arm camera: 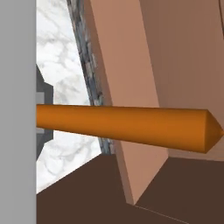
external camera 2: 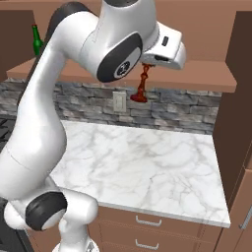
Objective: Get the candle and the beer from the cabinet and move them to the dining counter.
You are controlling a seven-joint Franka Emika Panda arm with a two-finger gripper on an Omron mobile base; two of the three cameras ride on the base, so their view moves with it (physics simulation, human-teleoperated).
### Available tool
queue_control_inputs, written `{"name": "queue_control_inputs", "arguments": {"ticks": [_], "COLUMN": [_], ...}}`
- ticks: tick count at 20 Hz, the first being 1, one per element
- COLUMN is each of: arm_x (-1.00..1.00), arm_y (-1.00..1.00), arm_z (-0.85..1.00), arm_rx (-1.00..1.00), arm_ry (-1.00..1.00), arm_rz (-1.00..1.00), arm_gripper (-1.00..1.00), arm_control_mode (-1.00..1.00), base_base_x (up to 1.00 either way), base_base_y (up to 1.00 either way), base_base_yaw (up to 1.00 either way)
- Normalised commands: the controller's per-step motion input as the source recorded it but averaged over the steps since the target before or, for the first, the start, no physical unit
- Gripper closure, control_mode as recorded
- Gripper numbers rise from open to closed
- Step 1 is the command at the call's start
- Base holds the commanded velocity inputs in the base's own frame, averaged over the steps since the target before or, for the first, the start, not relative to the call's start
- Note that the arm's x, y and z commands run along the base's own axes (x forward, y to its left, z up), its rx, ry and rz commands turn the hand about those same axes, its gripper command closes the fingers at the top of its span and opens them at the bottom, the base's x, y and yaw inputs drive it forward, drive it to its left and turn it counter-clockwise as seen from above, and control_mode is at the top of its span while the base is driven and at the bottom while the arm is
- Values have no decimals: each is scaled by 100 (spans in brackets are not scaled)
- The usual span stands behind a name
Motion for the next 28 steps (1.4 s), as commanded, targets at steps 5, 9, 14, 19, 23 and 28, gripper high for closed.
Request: {"name": "queue_control_inputs", "arguments": {"ticks": [5,9,14,19,23,28], "arm_x": [-70,-69,-61,-44,-34,-33], "arm_y": [86,80,59,40,46,56], "arm_z": [-41,-35,-7,0,0,0], "arm_rx": [-10,-8,-1,0,-3,-7], "arm_ry": [-15,-15,-14,-12,-7,0], "arm_rz": [2,2,1,1,2,2], "arm_gripper": [100,100,100,100,100,100], "arm_control_mode": [-100,-100,-100,-100,-100,-100], "base_base_x": [0,0,0,0,0,0], "base_base_y": [0,0,0,0,0,0], "base_base_yaw": [0,0,0,0,0,0]}}
